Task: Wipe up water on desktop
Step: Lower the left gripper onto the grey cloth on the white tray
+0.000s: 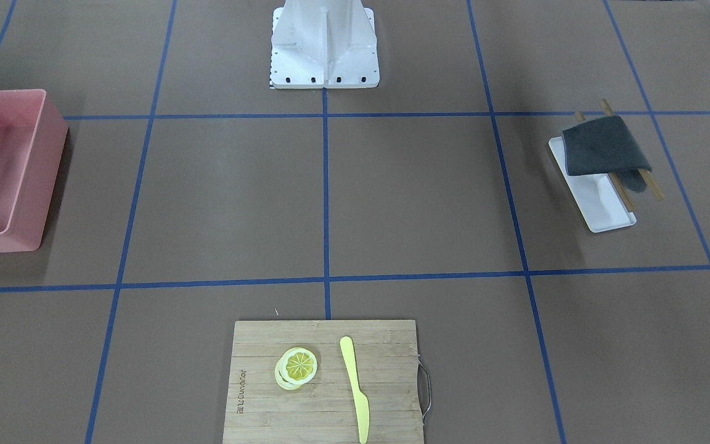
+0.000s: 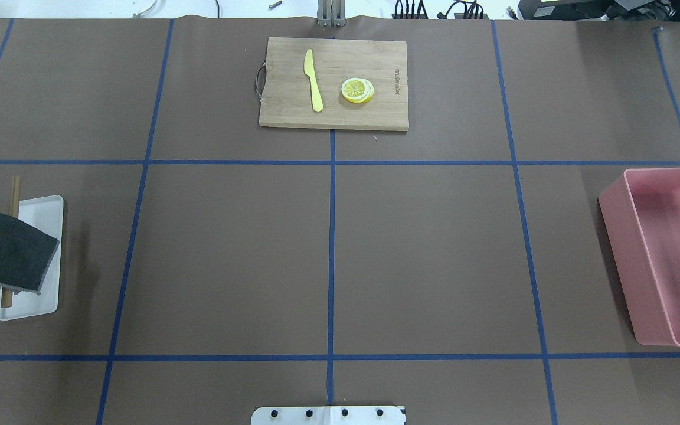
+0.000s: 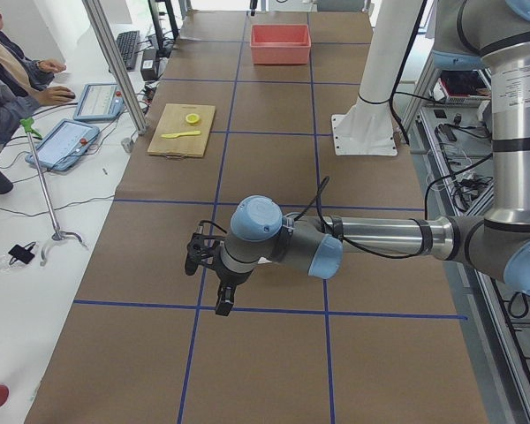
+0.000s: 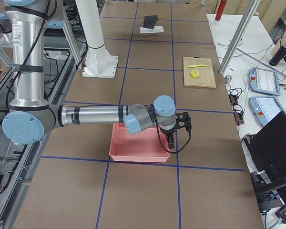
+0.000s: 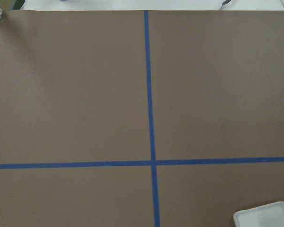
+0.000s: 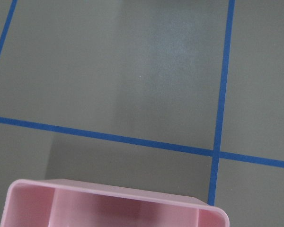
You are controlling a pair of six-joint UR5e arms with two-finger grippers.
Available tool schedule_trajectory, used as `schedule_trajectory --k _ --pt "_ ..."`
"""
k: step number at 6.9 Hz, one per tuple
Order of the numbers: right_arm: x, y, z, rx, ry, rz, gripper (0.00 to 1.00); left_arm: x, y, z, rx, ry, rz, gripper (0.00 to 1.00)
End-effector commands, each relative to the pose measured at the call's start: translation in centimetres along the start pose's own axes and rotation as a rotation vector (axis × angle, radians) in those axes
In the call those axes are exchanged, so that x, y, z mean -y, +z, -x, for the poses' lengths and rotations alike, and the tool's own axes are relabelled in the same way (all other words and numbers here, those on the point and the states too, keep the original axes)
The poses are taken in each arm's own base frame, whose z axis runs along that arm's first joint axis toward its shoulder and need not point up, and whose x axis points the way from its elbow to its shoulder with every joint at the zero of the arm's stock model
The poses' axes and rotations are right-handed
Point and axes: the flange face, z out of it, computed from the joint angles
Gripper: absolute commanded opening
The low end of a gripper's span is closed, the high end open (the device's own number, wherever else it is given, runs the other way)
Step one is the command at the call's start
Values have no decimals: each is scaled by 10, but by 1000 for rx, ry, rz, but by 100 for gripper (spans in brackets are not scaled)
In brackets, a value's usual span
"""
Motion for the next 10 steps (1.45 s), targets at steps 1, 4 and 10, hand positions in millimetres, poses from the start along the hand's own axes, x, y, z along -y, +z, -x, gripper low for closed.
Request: schedule_trajectory --k 1,4,10 --pt "-17 16 -3 -5 -13 49 100 -5 -3 -9 -65 -37 51 98" --pt "-15 5 4 61 6 55 100 -20 10 4 -73 -58 78 98" --pt "-3 3 28 111 -10 49 100 -31 62 -118 -233 -317 281 97"
